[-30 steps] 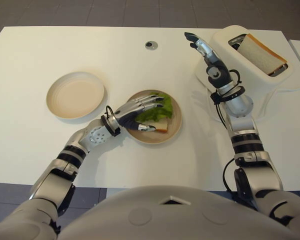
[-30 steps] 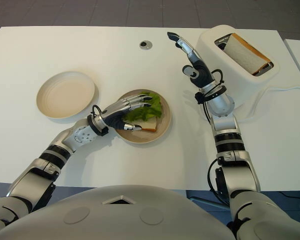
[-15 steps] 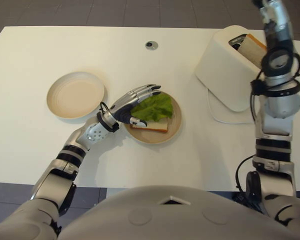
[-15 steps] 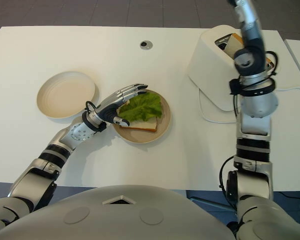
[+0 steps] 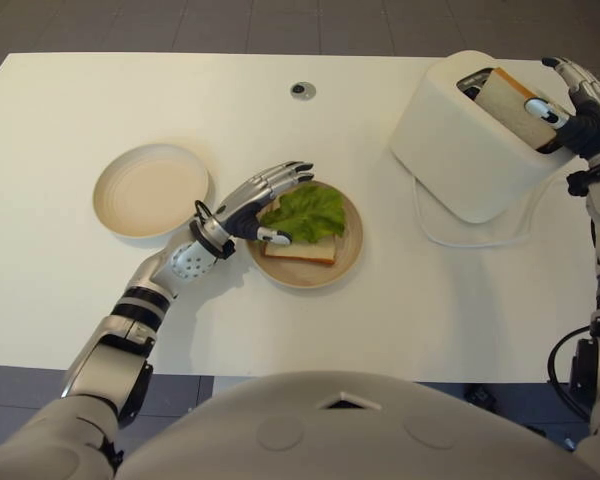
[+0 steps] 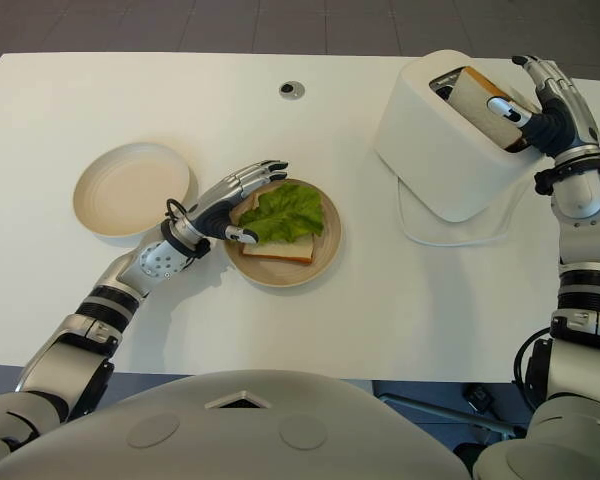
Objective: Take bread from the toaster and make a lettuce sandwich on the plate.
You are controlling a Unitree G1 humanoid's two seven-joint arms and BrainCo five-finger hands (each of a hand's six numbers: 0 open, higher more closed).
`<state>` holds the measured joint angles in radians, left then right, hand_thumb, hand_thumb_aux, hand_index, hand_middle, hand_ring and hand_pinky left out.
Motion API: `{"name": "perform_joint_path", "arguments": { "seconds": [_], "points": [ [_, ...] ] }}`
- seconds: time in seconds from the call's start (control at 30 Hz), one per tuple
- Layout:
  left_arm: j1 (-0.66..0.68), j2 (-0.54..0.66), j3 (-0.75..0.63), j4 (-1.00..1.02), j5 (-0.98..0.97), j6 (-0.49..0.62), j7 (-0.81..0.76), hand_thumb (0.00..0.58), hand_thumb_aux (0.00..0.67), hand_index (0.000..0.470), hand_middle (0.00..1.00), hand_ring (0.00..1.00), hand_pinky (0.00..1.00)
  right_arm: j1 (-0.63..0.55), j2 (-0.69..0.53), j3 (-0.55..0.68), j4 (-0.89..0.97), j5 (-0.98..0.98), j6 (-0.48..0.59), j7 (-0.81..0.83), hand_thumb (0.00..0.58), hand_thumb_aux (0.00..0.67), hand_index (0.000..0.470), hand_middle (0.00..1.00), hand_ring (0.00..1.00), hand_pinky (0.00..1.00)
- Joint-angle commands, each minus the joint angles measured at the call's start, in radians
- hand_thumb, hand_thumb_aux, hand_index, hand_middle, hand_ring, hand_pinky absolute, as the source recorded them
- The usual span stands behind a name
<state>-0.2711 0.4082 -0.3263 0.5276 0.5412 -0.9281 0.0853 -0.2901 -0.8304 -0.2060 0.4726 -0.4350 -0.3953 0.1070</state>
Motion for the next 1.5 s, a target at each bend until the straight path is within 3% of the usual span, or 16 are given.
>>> {"name": "perform_joint_path", "arguments": {
  "seconds": [0.03,0.07,0.1,0.13,0.17,0.23,0.3,0.37,0.4,0.57,0.7,0.9,1.03,1.1,1.33,1.5],
  "points": [
    [-0.017,-0.004,-0.004,0.041,0.025,0.003,0.012,0.0,0.0,0.0,0.0,0.0,0.0,0.01,-0.013,0.019,-0.008,0.035,-0.023,0.021,0.436,0.336,0.236,0.0,0.0,0.0],
    [-0.02,-0.004,-0.004,0.048,0.026,0.002,0.015,0.0,0.0,0.0,0.0,0.0,0.0,0.008,-0.01,0.015,-0.014,0.056,-0.034,0.027,0.527,0.468,0.328,0.0,0.0,0.0],
    [-0.022,-0.005,-0.005,0.054,0.027,0.001,0.017,0.0,0.0,0.0,0.0,0.0,0.0,0.004,-0.008,0.008,-0.019,0.074,-0.046,0.027,0.572,0.591,0.415,0.0,0.0,0.0],
    [-0.025,-0.006,-0.007,0.058,0.027,0.0,0.019,0.0,0.0,0.0,0.0,0.0,0.0,0.0,-0.009,0.001,-0.024,0.089,-0.057,0.022,0.58,0.67,0.47,0.0,0.0,0.0],
    [-0.028,-0.006,-0.008,0.061,0.027,0.0,0.019,0.0,0.0,0.0,0.0,0.0,0.0,-0.002,-0.006,-0.009,-0.034,0.115,-0.066,0.025,0.58,0.67,0.47,0.0,0.0,0.0],
    [-0.033,-0.007,-0.01,0.067,0.027,-0.001,0.02,0.0,0.0,0.0,0.0,0.0,0.0,-0.01,0.001,-0.027,-0.062,0.154,-0.085,0.016,0.58,0.67,0.47,0.15,0.15,0.15],
    [-0.035,-0.007,-0.011,0.066,0.032,0.002,0.025,0.0,0.0,0.0,0.0,0.0,0.0,-0.015,0.004,-0.046,-0.094,0.185,-0.13,-0.008,0.58,0.67,0.47,0.41,0.41,0.41],
    [-0.034,-0.007,-0.01,0.063,0.04,0.002,0.033,0.0,0.0,0.0,0.0,0.0,0.0,-0.025,0.014,-0.082,-0.135,0.232,-0.169,-0.03,0.58,0.67,0.47,0.96,0.96,0.96],
    [-0.034,-0.007,-0.009,0.061,0.044,0.003,0.038,0.0,0.0,0.0,0.0,0.0,0.0,-0.034,0.018,-0.099,-0.145,0.249,-0.179,-0.045,0.58,0.67,0.47,1.0,1.0,1.0],
    [-0.033,-0.005,0.002,0.054,0.051,-0.001,0.067,0.0,0.0,0.0,0.0,0.0,0.0,-0.05,0.053,-0.175,-0.214,0.335,-0.232,-0.098,0.58,0.67,0.47,1.0,1.0,1.0],
    [-0.025,-0.001,0.052,0.024,-0.03,-0.035,0.083,0.0,0.0,0.0,0.0,0.0,0.0,-0.037,0.124,-0.11,-0.313,0.484,-0.216,-0.005,0.58,0.67,0.47,1.0,1.0,1.0],
    [0.047,0.017,0.055,-0.206,-0.584,-0.111,-0.089,0.0,0.0,0.0,0.0,0.0,0.0,0.008,0.198,0.005,-0.464,0.744,-0.136,0.23,0.58,0.67,0.47,1.0,1.0,1.0],
    [0.169,0.104,-0.049,-0.501,-1.159,-0.088,-0.402,0.0,0.0,0.0,0.0,0.0,0.0,0.065,0.259,0.211,-0.446,0.719,-0.12,0.434,0.58,0.67,0.47,1.0,1.0,1.0],
    [0.218,0.137,-0.072,-0.595,-1.304,-0.071,-0.551,0.0,0.0,0.0,0.0,0.0,0.0,0.068,0.295,0.304,-0.399,0.669,-0.121,0.498,0.58,0.67,0.47,1.0,1.0,1.0],
    [0.297,0.119,-0.057,-0.586,-1.335,-0.023,-0.891,0.0,0.0,0.0,0.0,0.0,0.0,0.003,0.431,0.478,-0.179,0.459,-0.143,0.531,0.58,0.67,0.47,1.0,1.0,1.0],
    [0.268,0.034,-0.005,-0.433,-1.102,-0.002,-0.915,0.0,0.0,0.0,0.0,0.0,0.0,-0.049,0.486,0.506,-0.009,0.328,-0.161,0.464,0.58,0.67,0.47,1.0,1.0,1.0]
  ]
}}
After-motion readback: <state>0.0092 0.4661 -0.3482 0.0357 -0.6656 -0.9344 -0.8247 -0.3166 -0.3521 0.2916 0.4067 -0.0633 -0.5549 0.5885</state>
